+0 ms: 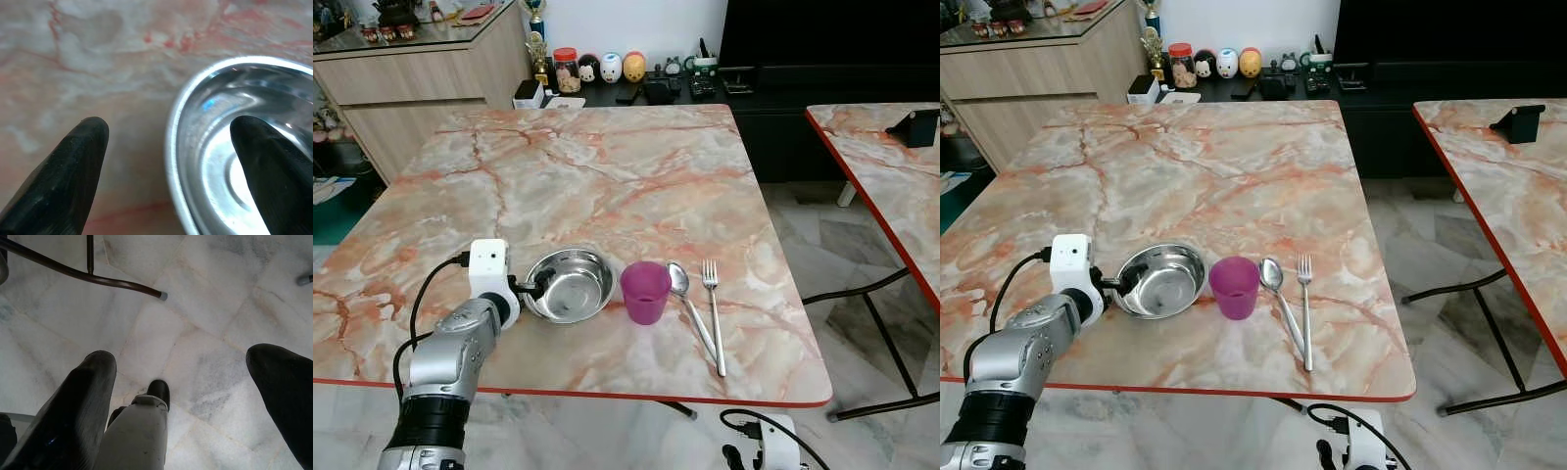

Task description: Setting the table

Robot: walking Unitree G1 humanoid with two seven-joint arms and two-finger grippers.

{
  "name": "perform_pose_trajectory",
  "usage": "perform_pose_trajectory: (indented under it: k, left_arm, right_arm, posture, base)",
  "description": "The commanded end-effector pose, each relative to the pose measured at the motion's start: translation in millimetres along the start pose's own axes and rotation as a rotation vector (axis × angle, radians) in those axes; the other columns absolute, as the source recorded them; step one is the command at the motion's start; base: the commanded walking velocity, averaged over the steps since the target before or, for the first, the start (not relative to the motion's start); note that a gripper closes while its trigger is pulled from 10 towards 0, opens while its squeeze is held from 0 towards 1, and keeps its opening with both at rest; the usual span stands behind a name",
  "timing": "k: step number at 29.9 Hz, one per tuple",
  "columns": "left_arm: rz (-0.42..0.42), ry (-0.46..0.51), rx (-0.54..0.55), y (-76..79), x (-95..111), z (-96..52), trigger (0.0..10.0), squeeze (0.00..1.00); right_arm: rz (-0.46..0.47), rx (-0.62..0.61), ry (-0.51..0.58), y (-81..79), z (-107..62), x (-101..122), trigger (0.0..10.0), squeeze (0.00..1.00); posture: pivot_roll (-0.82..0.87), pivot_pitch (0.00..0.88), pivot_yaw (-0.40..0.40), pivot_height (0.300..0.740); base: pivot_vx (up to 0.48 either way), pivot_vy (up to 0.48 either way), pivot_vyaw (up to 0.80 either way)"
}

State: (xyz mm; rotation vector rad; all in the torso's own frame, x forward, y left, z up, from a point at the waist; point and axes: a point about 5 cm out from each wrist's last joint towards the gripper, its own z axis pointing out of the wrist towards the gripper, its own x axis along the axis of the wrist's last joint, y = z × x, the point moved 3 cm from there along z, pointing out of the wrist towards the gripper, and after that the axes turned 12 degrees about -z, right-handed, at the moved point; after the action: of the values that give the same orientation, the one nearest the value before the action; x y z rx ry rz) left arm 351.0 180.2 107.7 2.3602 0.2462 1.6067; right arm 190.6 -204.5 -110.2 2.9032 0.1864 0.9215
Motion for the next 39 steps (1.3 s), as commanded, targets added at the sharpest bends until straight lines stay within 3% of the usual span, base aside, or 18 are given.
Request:
perform_pose_trajectory:
  k: [1, 11, 12, 13, 14, 15, 16, 39]
  left_arm:
    - [0.003, -0.035, -0.002, 2.6, -4.4, 1.6, 10.0, 0.00]
    - [-0.006, -0.054, -0.014, 6.3, -7.5, 1.7, 10.0, 0.00]
    - [-0.006, -0.055, -0.014, 6.3, -7.6, 1.7, 7.6, 0.00]
    - [-0.007, -0.055, -0.015, 6.5, -7.6, 1.5, 5.9, 0.00]
    - [-0.008, -0.055, -0.015, 6.5, -7.6, 1.4, 0.9, 0.00]
    - [-0.008, -0.055, -0.015, 6.5, -7.6, 1.4, 0.9, 0.00]
    - [-0.008, -0.057, -0.015, 6.4, -8.0, 1.3, 0.0, 0.00]
    - [-0.010, -0.047, -0.003, 2.4, -5.9, -1.5, 0.0, 0.00]
  right_arm:
    - [0.010, 0.005, -0.003, -2.3, 0.2, -0.4, 10.0, 0.00]
    - [0.008, 0.007, -0.006, -2.1, 0.3, -0.3, 10.0, 0.00]
    - [0.008, 0.007, -0.006, -2.2, 0.3, -0.2, 10.0, 0.00]
    - [0.007, 0.008, -0.005, -2.2, 0.3, -0.1, 10.0, 0.00]
    - [0.007, 0.008, -0.005, -2.2, 0.3, -0.1, 10.0, 0.00]
    - [0.007, 0.008, -0.005, -2.2, 0.3, -0.1, 10.0, 0.00]
    - [0.007, 0.008, -0.006, -2.2, 0.3, -0.1, 10.0, 0.00]
    - [0.003, 0.014, -0.011, -2.7, 0.4, -0.3, 10.0, 0.00]
  posture:
    - [-0.05, 0.000, 0.056, 0.720]
    - [-0.05, 0.000, 0.053, 0.720]
    - [-0.05, 0.000, 0.053, 0.720]
    - [-0.05, 0.000, 0.053, 0.720]
    - [-0.05, 0.000, 0.052, 0.720]
    - [-0.05, 0.000, 0.052, 0.720]
    - [-0.05, 0.000, 0.052, 0.720]
    - [-0.05, 0.000, 0.051, 0.720]
  base:
    - [0.000, 0.000, 0.00]
    - [0.000, 0.000, 0.00]
    - [0.000, 0.000, 0.00]
    - [0.000, 0.000, 0.00]
    - [0.000, 0.000, 0.00]
    - [0.000, 0.000, 0.00]
    - [0.000, 0.000, 0.00]
    - [0.000, 0.000, 0.00]
